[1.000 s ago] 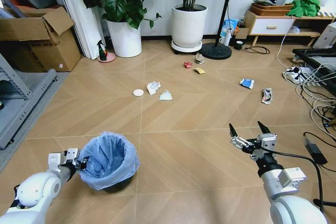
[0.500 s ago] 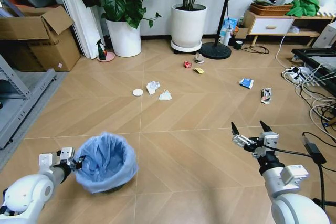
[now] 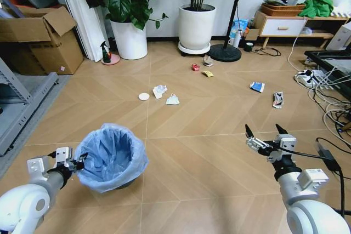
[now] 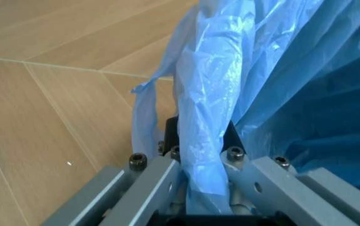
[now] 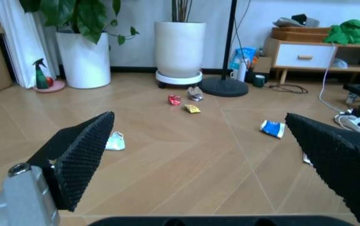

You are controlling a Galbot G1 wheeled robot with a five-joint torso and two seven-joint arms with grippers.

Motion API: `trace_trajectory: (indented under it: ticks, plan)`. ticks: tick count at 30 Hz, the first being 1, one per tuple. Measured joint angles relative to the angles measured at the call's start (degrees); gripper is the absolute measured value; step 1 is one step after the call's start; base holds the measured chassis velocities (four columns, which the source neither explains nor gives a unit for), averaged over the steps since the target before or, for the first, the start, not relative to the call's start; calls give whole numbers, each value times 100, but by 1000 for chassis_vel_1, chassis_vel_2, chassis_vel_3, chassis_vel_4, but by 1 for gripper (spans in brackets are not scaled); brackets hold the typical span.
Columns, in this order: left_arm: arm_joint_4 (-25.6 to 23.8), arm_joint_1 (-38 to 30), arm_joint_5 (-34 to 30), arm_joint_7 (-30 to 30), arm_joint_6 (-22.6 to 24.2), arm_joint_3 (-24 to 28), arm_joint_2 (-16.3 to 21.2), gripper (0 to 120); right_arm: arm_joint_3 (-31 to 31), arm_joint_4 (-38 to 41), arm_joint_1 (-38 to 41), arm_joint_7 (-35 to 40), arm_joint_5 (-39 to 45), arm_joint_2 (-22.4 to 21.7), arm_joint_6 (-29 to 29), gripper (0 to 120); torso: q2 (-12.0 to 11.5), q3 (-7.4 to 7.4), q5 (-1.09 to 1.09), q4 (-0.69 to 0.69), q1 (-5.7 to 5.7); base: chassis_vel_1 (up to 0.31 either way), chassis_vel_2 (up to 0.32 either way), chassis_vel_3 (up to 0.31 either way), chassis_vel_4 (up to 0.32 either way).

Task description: Pick up the trash bin and place the garbage on the floor into it.

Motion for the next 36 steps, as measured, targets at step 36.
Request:
trace_trajectory:
  ticks: [36]
  plan:
    - [-331,113,196,128,-8,104,-126,0,11,-72,3,-207,-175,50,57,100,0,0,-2,0,0,-46,58,40,-58]
